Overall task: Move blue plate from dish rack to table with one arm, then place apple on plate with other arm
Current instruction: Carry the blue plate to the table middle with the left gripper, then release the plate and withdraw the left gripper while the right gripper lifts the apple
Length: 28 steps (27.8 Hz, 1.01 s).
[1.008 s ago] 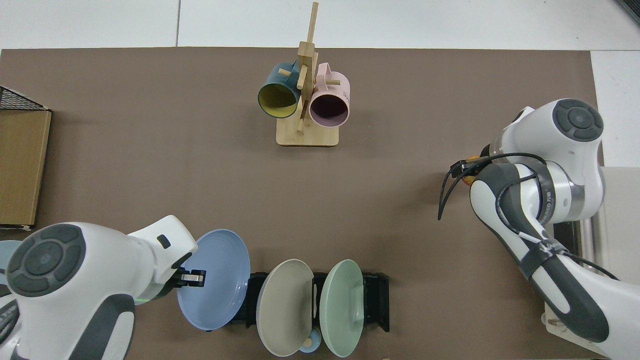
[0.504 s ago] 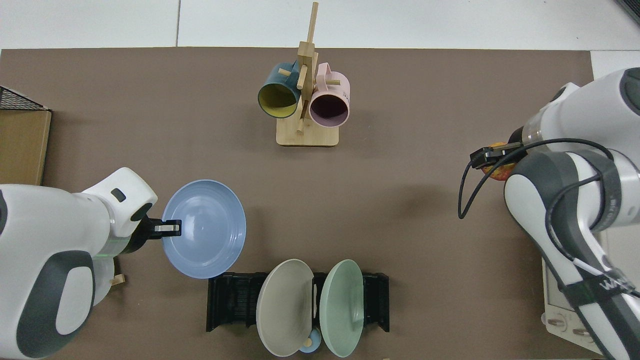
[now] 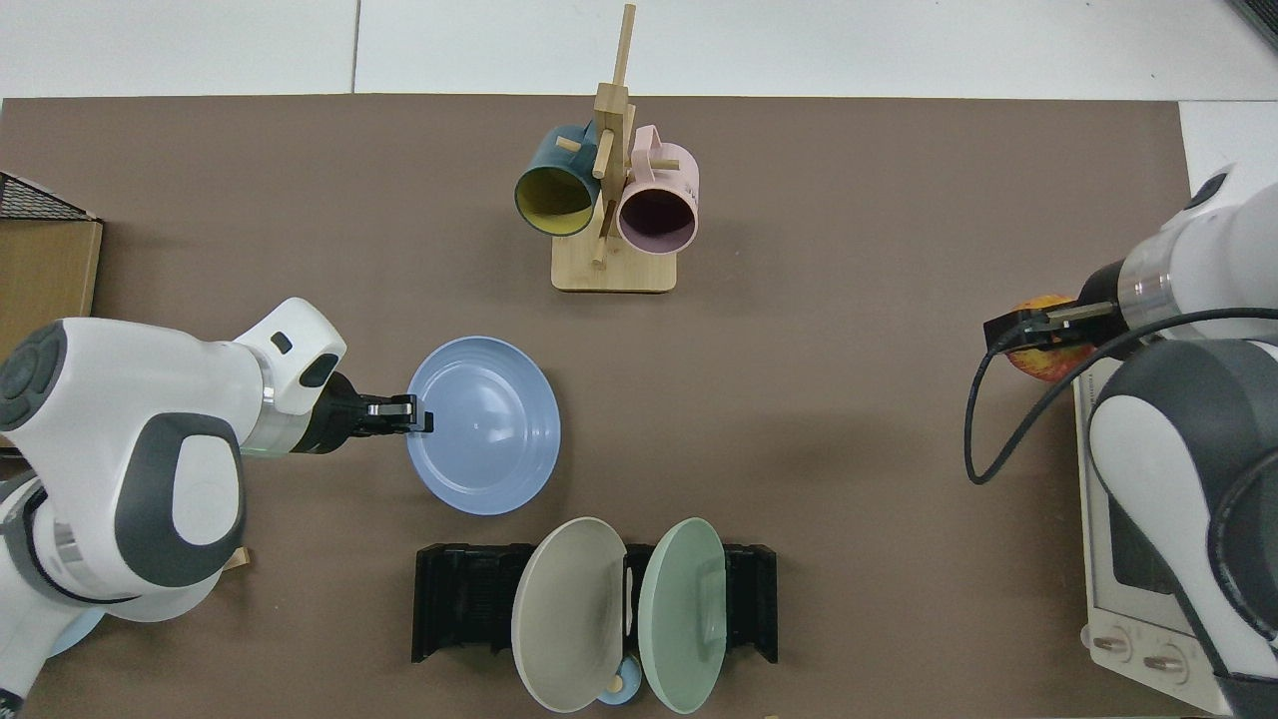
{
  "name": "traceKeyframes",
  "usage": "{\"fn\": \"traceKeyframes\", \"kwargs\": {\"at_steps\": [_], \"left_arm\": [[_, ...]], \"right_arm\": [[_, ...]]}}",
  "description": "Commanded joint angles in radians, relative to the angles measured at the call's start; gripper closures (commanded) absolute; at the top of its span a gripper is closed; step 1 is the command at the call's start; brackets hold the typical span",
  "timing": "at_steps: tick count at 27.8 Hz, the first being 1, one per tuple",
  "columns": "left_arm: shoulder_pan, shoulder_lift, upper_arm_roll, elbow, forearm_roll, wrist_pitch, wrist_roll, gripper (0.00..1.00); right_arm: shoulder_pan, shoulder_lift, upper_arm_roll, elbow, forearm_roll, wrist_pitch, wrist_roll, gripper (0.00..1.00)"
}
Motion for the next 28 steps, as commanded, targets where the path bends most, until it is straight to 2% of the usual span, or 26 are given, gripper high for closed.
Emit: {"fn": "traceKeyframes", "kwargs": {"at_steps": [1, 11, 16, 18, 20, 22, 23, 25, 28], "left_arm": [[-0.029, 0.073, -0.007, 0.018, -0.120, 0.061, 0.036, 0.82], [-0.105, 0.107, -0.029, -0.001, -0.126, 0.145, 0.063, 0.77], [-0.107, 0.108, -0.029, 0.005, -0.124, 0.141, 0.056, 0.58], [-0.107, 0.110, -0.029, 0.015, -0.115, 0.138, 0.048, 0.44], [-0.105, 0.104, -0.027, 0.018, -0.109, 0.133, 0.045, 0.36], [-0.099, 0.090, -0.023, 0.024, -0.081, 0.130, 0.036, 0.23], [-0.096, 0.085, -0.020, 0.035, -0.057, 0.127, 0.030, 0.14], [-0.092, 0.069, -0.015, 0.061, 0.016, 0.101, 0.005, 0.03], [-0.069, 0.050, -0.004, 0.126, 0.179, -0.006, -0.048, 0.01]], "right_arm": [[-0.006, 0.000, 0.004, -0.013, 0.007, 0.004, 0.010, 0.88], [0.000, 0.004, 0.006, -0.019, 0.007, 0.010, 0.016, 0.88], [0.029, 0.007, 0.004, -0.019, 0.008, 0.013, 0.025, 0.88], [0.037, 0.009, 0.004, -0.020, 0.010, 0.013, 0.027, 0.88], [0.051, 0.009, 0.004, -0.020, 0.010, 0.016, 0.028, 0.88], [0.063, 0.009, 0.004, -0.025, 0.010, 0.024, 0.030, 0.88], [0.069, 0.009, 0.004, -0.027, 0.010, 0.025, 0.033, 0.88], [0.083, 0.009, 0.004, -0.028, 0.010, 0.027, 0.054, 0.88], [0.104, 0.009, 0.004, -0.028, 0.010, 0.030, 0.073, 0.88]]}}
